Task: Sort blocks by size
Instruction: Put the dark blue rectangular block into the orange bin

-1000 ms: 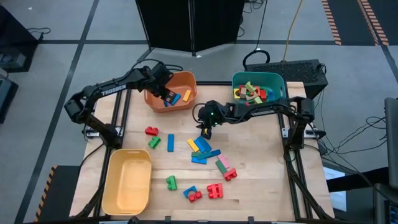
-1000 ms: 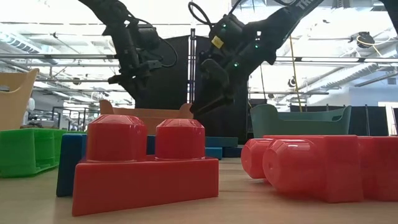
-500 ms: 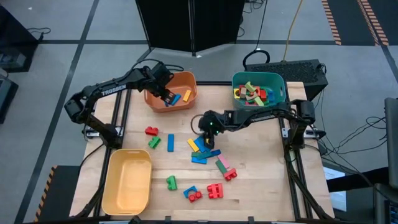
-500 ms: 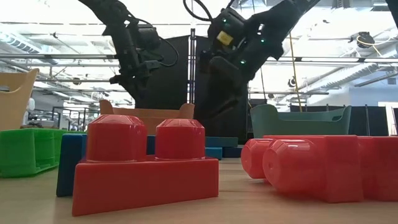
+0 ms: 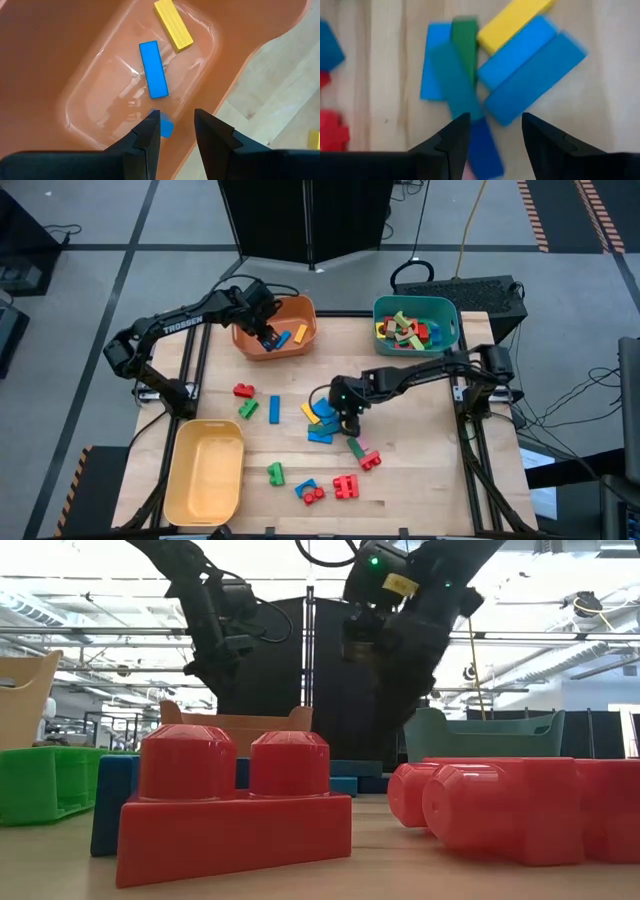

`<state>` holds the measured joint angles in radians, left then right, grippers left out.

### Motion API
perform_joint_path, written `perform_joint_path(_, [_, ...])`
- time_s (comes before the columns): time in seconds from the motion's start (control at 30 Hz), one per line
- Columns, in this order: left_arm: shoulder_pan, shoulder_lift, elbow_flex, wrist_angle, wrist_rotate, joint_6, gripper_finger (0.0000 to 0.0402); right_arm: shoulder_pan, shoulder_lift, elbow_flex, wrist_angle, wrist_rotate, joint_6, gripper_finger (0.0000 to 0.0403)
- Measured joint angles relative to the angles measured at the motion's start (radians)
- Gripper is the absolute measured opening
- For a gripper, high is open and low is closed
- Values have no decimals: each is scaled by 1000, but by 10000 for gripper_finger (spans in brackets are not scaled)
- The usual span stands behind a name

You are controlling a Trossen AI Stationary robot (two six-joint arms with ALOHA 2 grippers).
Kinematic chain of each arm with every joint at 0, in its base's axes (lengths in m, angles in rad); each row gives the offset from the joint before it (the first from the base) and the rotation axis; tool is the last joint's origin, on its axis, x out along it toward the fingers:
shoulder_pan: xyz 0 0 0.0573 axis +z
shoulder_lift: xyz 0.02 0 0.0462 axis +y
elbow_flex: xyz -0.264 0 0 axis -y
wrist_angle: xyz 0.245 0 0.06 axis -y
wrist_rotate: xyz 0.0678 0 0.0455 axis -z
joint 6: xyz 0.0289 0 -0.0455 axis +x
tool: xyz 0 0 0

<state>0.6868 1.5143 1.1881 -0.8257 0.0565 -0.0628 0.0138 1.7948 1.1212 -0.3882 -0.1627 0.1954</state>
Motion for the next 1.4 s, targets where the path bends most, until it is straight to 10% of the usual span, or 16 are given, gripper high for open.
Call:
perform_joint_path(0.53, [-74,0,0,9,9,-7,116,102,6,0,-114,217,-137,167])
perform_joint_path(1.4, [-201,0,0,5,10,-62,116,126,108,4,-81,193,-144,165])
